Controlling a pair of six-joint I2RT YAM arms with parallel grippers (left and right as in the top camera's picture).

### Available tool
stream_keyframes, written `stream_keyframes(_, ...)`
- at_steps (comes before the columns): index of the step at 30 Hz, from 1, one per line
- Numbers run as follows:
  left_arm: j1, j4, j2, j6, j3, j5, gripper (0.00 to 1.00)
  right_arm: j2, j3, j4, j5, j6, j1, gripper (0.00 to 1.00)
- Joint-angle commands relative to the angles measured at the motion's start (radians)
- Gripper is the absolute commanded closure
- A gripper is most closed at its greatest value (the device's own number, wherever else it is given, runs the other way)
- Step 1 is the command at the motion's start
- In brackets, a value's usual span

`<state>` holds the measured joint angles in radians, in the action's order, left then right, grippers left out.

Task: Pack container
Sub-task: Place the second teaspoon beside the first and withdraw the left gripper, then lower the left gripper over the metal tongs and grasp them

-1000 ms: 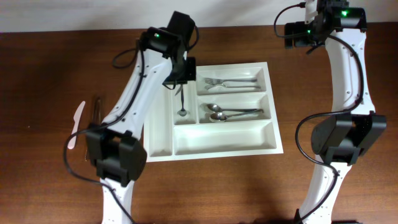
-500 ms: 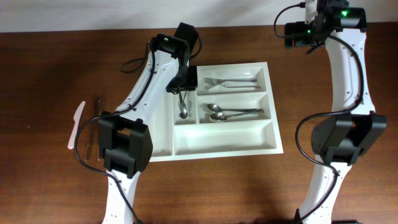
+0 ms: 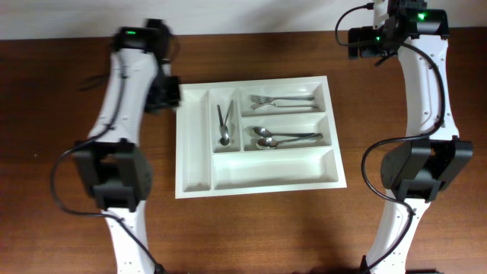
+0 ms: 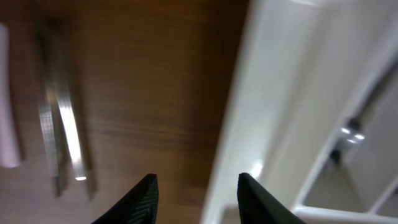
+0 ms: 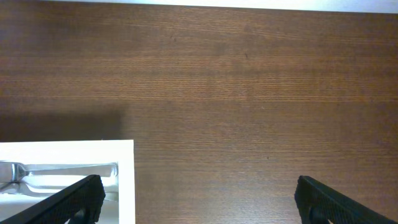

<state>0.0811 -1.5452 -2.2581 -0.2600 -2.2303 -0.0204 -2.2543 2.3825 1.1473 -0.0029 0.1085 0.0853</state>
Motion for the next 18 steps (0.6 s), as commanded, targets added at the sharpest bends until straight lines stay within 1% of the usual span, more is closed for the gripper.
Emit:
stream_keyframes(1, -0.076, -0.006, 0.054, 0.083, -0.025, -0.023, 0.63, 0.021, 0.017, -0.002, 0.008, -0.005, -0.006, 0.01)
stream_keyframes(4, -0.120, 0.006, 0.054, 0.084, -0.025, -0.072, 0.68, 0.021, 0.017, -0.002, 0.008, -0.005, -0.006, 0.01)
stream_keyframes(11, -0.156, 0.089, 0.054, 0.108, 0.022, -0.146, 0.68, 0.021, 0.017, -0.002, 0.008, -0.005, -0.006, 0.01)
stream_keyframes(14, -0.163, 0.129, 0.054, 0.124, 0.068, -0.208, 0.68, 0.021, 0.017, -0.002, 0.008, -0.005, -0.006, 0.01)
stream_keyframes(18, -0.183, 0.194, 0.054, 0.156, 0.146, -0.211, 0.67, 0.021, 0.017, -0.002, 0.008, -0.005, -0.006, 0.01)
